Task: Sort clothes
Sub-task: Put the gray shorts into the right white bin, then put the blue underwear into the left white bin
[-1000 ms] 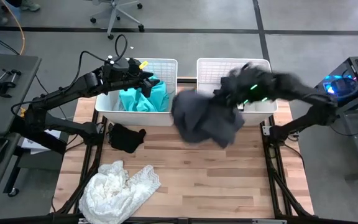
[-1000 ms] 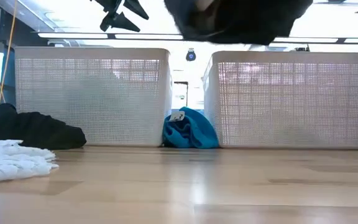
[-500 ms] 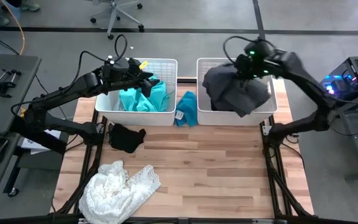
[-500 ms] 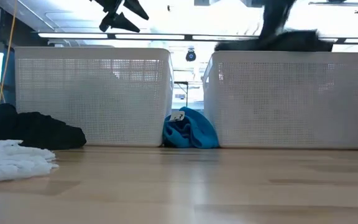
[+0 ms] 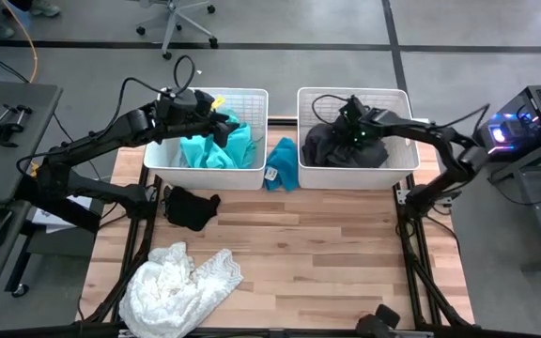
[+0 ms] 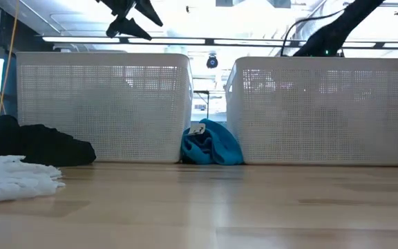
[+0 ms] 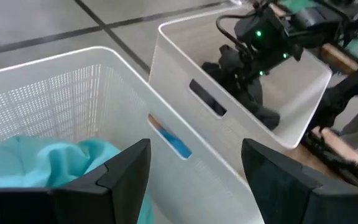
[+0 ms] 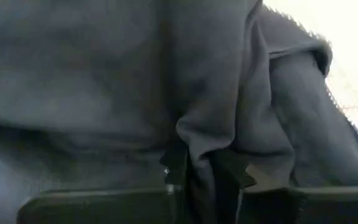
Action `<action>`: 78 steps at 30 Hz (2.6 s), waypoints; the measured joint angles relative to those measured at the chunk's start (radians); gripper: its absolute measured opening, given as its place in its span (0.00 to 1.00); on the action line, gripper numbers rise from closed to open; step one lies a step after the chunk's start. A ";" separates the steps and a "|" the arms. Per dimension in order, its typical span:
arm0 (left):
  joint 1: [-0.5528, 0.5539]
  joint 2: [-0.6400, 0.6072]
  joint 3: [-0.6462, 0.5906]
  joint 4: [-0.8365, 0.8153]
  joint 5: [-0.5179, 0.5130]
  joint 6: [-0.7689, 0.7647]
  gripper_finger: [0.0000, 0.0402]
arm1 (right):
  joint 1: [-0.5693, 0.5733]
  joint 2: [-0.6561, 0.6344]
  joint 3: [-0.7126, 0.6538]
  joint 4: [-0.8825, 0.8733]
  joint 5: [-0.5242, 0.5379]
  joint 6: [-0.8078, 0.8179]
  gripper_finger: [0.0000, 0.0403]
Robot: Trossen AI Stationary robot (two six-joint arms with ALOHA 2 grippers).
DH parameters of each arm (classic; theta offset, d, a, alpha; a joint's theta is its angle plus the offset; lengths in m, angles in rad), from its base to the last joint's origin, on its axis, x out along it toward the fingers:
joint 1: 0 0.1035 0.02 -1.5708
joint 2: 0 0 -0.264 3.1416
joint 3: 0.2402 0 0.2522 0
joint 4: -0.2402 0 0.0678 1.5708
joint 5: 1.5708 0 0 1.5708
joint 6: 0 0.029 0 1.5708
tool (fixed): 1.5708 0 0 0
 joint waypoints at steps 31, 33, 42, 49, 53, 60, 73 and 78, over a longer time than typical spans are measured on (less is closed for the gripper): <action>0.000 0.005 0.000 0.011 -0.006 0.118 0.59 | 0.426 -0.018 0.829 -0.266 -0.109 0.039 0.49; 0.000 0.005 0.000 0.022 -0.006 0.125 0.59 | 0.485 -0.017 0.794 -0.207 -0.137 0.049 0.49; 0.000 0.005 0.000 0.052 -0.006 0.127 0.59 | 0.651 0.092 0.661 0.095 -0.119 0.028 0.49; 0.000 0.005 0.000 0.051 -0.006 0.125 0.59 | 0.675 0.233 0.660 0.026 -0.123 0.012 0.52; 0.000 0.005 0.000 0.051 -0.008 0.083 0.59 | 0.694 0.266 0.668 -0.005 -0.104 0.042 0.59; -0.004 0.005 0.000 0.050 -0.003 0.086 0.59 | 0.753 0.283 0.666 -0.007 0.089 0.038 0.68; -0.004 0.003 -0.001 0.050 -0.017 0.087 0.59 | 0.905 0.222 0.657 -0.145 0.373 -0.109 0.69; -0.004 0.003 -0.001 0.034 -0.035 0.085 0.59 | 0.892 0.213 0.657 -0.141 0.372 -0.126 0.69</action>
